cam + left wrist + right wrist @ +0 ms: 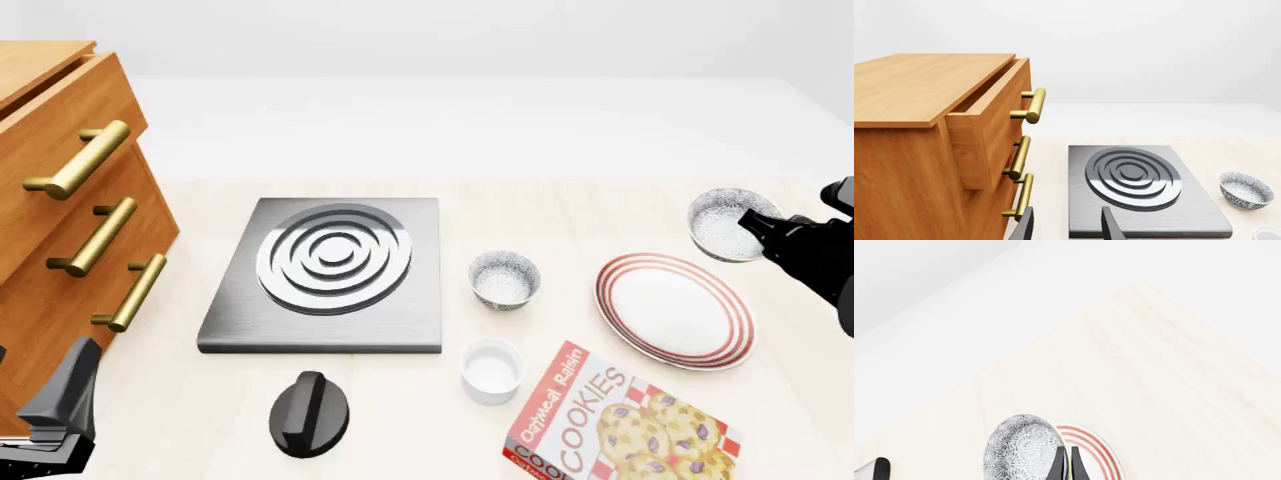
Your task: Pick the akita bowl next to the plate and place it on the plate.
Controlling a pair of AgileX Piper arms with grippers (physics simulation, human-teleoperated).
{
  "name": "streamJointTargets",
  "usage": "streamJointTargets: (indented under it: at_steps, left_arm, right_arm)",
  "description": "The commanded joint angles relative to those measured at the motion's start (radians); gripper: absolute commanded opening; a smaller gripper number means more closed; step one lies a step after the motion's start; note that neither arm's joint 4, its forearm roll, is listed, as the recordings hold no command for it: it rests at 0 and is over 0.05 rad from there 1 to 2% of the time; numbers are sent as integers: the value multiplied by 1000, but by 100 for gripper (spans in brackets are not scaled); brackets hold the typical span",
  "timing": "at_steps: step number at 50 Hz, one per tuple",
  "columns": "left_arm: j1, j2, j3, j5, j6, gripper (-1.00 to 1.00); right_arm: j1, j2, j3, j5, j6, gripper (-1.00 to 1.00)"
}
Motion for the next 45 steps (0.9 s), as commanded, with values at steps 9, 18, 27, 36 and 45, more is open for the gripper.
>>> streamJointTargets:
  at_steps: [9, 18, 27, 36, 45]
  left_arm:
    - [0, 0, 0, 0, 0, 100]
    - [0, 0, 0, 0, 0, 100]
    - [0, 0, 0, 0, 0, 100]
    - [0, 0, 0, 0, 0, 100]
    - [0, 0, 0, 0, 0, 100]
  right_arm:
    - [38, -17, 59, -25, 2, -100]
    - [50, 0, 83, -48, -2, -100]
    - [53, 18, 90, -58, -5, -100]
    - [57, 41, 109, -83, -11, -100]
    - [66, 55, 129, -104, -19, -100]
